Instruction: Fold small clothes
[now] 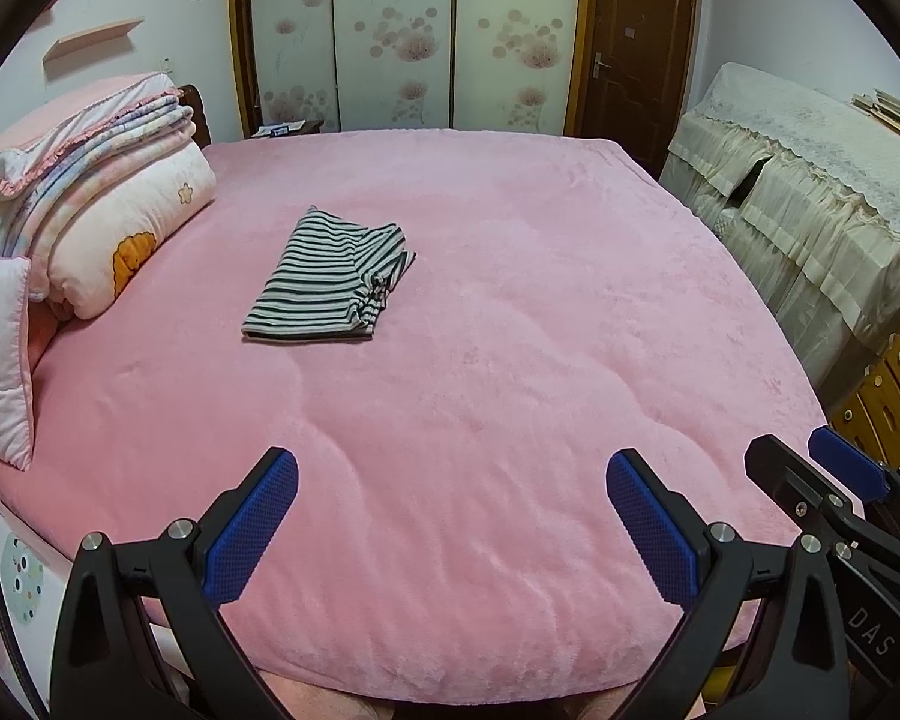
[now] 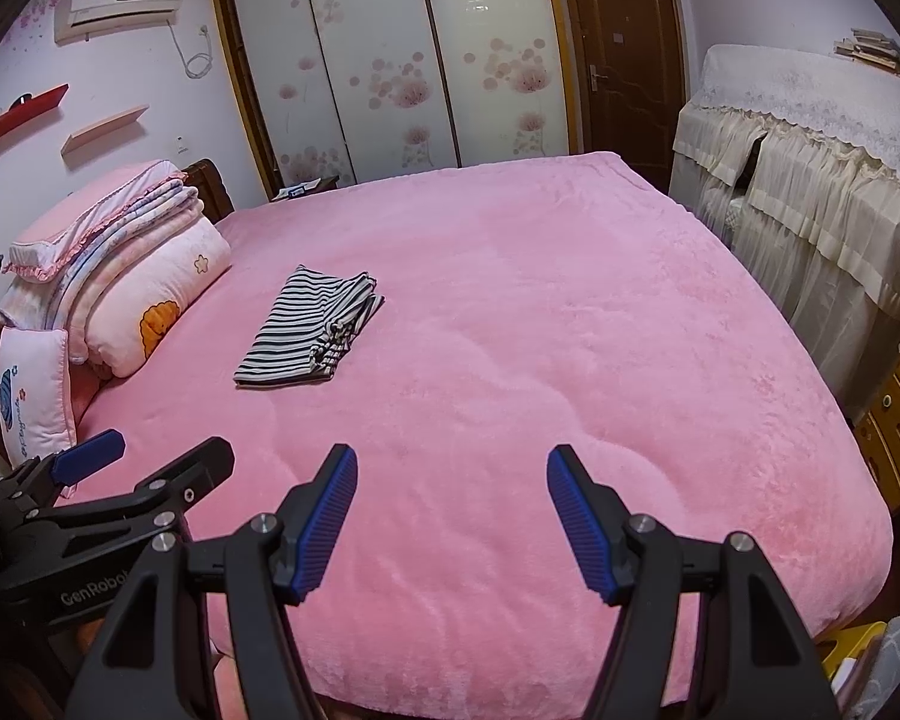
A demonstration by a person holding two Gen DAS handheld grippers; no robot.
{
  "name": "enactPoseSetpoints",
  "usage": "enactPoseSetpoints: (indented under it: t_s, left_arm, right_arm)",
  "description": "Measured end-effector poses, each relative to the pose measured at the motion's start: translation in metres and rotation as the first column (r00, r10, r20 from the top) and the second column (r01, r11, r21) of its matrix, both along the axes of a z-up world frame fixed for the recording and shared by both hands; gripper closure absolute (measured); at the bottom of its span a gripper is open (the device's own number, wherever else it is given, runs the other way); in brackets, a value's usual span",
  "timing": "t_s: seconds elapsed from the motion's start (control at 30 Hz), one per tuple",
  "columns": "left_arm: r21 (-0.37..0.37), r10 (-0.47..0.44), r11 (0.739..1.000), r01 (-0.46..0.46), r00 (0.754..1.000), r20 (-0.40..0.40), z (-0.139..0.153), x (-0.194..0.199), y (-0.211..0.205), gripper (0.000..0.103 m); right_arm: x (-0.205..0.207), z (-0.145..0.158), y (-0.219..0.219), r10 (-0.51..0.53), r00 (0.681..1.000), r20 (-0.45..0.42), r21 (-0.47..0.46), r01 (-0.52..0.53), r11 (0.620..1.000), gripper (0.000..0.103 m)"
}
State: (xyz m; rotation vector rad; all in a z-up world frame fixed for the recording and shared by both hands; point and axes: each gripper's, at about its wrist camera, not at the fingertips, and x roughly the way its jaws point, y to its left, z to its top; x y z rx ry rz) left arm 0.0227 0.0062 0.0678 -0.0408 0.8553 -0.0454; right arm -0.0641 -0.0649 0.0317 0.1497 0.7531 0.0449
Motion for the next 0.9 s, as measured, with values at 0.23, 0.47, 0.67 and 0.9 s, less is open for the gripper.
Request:
enactPoseSetpoints:
  t_s: [0.23, 0.47, 0.67, 0.9]
  left_arm:
    - [0.014, 0.001, 1.000, -0.001, 1.000, 0.000, -0.0032, 0.0016, 0.0006, 0.001]
    - [0.015, -0.002, 1.000, 0.002, 1.000, -0.006, -0.0060, 0.0040, 0.0009, 0.001]
    - [0.021, -0.002, 1.000, 0.002, 1.000, -0.007, -0.0064, 0.0042, -0.0018, 0.002]
    - [0.017, -0.005, 1.000, 0.005, 1.000, -0.017, -0.0078, 0.0051, -0.0016, 0.002]
  right_arm:
    - [0.0019, -0.0051, -0.0004, 0.002, 1.000, -0.005, 0.001, -0.002, 1.000, 0.037]
    - [0.0020, -0.0055, -0.0005, 0.002, 1.000, -0.007, 0.001, -0.002, 1.000, 0.037]
    - [0.0022, -0.0045, -0.0008, 0.001, 1.000, -0.007, 0.002, -0.001, 1.000, 0.037]
    - [0.0026, -0.0075, -0.0021, 0.002, 1.000, -0.008, 0.004, -0.002, 1.000, 0.037]
